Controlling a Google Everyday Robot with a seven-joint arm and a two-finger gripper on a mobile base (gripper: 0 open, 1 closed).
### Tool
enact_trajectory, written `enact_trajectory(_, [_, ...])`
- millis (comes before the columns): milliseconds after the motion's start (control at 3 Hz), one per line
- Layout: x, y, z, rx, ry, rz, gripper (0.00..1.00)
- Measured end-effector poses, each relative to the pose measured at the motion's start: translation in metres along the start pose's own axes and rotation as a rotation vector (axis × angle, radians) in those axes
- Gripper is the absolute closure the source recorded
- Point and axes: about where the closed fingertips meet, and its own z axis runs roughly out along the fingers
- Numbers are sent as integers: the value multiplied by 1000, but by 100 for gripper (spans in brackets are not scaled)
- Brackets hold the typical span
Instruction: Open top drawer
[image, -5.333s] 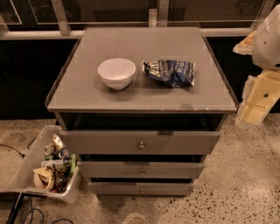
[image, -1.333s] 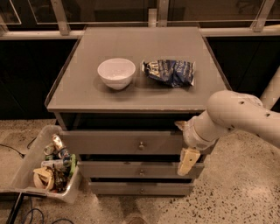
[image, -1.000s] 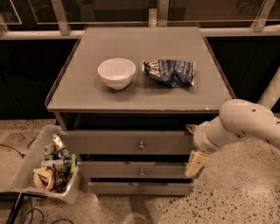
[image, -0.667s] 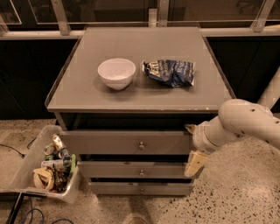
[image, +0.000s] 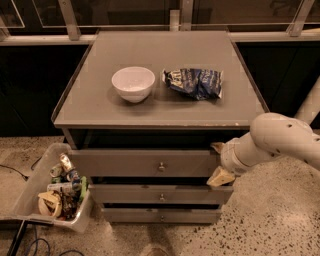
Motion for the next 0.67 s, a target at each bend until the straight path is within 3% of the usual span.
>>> enact_trajectory(667, [0, 0, 0, 0, 0, 0, 89])
